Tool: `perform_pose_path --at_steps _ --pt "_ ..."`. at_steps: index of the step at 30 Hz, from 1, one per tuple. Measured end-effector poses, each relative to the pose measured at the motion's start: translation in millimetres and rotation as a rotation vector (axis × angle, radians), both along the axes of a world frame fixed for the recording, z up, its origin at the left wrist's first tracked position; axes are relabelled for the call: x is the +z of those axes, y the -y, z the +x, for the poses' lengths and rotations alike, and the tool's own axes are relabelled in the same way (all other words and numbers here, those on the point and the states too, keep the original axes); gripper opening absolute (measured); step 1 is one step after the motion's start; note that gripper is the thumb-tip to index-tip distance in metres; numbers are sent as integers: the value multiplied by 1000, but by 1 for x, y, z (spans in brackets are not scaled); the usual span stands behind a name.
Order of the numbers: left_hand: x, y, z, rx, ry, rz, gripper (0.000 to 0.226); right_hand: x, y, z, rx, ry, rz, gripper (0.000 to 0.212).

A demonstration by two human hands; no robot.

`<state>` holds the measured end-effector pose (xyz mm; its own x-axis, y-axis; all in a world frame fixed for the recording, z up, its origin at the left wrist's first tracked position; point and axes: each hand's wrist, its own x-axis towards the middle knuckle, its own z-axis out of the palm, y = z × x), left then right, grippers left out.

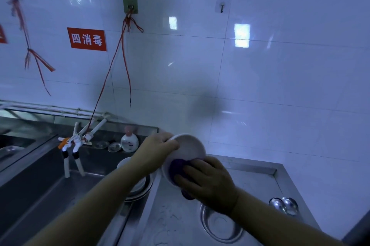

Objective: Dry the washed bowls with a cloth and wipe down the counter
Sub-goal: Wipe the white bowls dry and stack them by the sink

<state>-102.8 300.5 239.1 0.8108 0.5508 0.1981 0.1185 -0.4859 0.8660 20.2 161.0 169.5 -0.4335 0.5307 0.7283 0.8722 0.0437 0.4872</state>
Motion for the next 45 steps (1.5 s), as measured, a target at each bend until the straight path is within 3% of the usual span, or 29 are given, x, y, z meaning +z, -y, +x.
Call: perform_pose_path --at_steps 3,8,11,14,20,25,27,32,36,40,45 --pt "11 -8 -3 -71 -80 -117 33 12 -1 10 55 68 -8 8" --pt "-1 19 4 195 214 -261 56 16 -11 -13 -77 -116 79 15" --pt "-24 49 8 238 441 -246 33 16 -17 -27 -148 -316 139 29" --pt "-30 54 10 252 545 -270 13 12 -17 -33 -154 -324 132 32" --pt "-17 37 0 87 424 -133 15 6 -2 -4 -52 -36 119 20" --pt "15 8 -5 -171 -69 45 42 20 9 24 101 190 35 12" --pt "24 1 -6 -240 -157 26 41 25 7 25 118 185 5 8" --pt "7 21 4 -29 215 -227 33 28 -3 1 -78 -92 130 17" --pt "-17 46 12 99 465 -269 22 23 -11 -19 -125 -264 200 27" --pt "-19 39 6 46 469 -182 33 8 -5 -22 -82 -231 148 29" --pt "-7 27 -2 -57 280 -68 34 12 8 3 15 46 90 15"
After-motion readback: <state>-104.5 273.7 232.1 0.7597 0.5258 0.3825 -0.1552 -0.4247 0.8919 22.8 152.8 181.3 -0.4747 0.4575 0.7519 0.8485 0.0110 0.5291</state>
